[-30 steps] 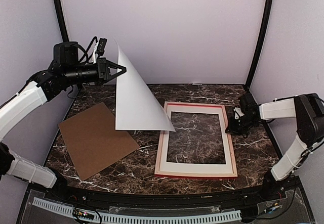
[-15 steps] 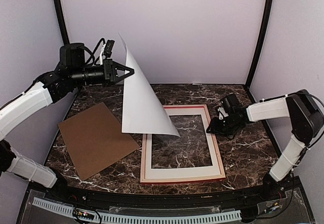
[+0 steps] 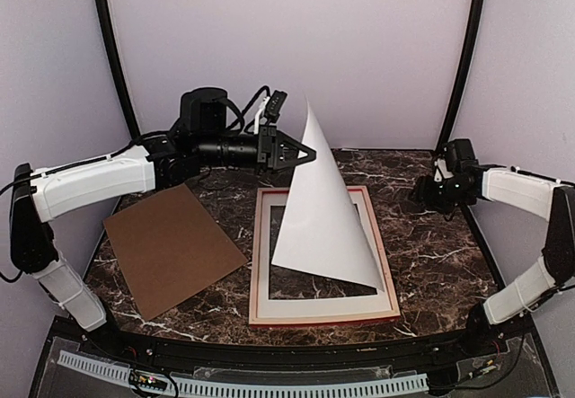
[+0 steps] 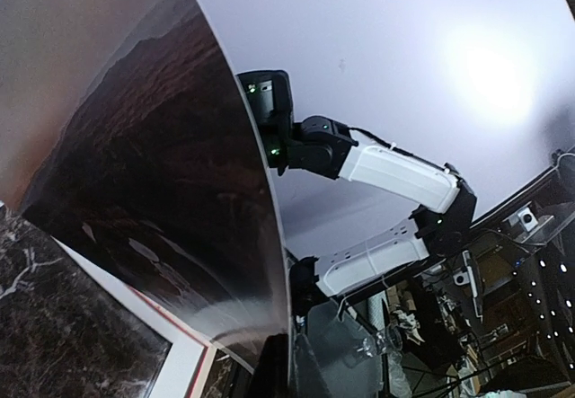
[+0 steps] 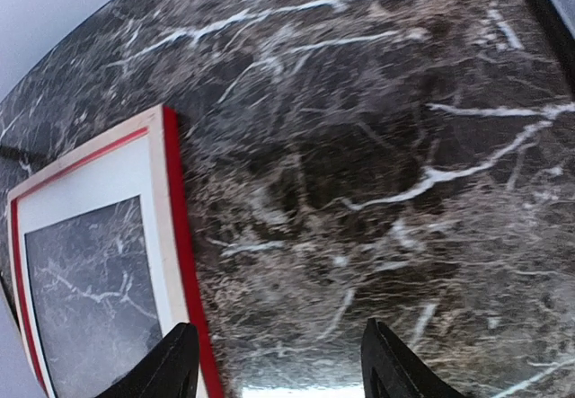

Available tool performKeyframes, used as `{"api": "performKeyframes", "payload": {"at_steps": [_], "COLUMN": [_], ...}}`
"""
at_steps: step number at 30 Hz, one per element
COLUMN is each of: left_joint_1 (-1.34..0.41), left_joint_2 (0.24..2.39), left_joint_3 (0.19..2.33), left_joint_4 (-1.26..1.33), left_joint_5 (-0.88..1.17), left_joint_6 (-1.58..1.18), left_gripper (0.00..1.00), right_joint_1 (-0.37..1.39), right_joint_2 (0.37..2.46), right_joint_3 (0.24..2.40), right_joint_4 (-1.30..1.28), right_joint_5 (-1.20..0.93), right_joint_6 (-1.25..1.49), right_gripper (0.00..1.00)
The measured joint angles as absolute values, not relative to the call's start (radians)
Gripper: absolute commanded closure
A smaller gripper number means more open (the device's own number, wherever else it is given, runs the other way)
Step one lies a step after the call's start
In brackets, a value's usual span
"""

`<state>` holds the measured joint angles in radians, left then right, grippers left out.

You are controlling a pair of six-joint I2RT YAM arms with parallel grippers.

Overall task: Put the photo into the frame
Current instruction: Place the photo on the mat board.

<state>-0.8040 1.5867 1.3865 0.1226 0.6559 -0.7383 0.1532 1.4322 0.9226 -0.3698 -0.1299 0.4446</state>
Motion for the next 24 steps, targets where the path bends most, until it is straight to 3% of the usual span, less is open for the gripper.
{"api": "performKeyframes", "payload": {"at_steps": [4, 12, 24], "left_joint_1": [-0.817, -0.781, -0.749], "left_joint_2": [1.591, 1.674, 1.792], "left_joint_3": [1.333, 1.061, 0.902], "left_joint_4": [0.244, 0.432, 0.430], "left_joint_5": [0.653, 0.566, 0.428], "left_joint_6": [-0.780, -0.914, -0.995], "left_gripper": [1.00, 1.00, 1.00], "right_joint_1": [0.066, 0.058, 0.058], "right_joint_2": [1.380, 1.387, 1.427], "right_joint_3": [0.923, 0.922, 0.889], "right_joint_4": [-0.418, -0.431, -0.416], "right_joint_5": [-0.106, -0.127, -0.165], "right_joint_6": [0.411, 0.383, 0.374], "right_gripper": [0.37, 0.37, 0.37]}}
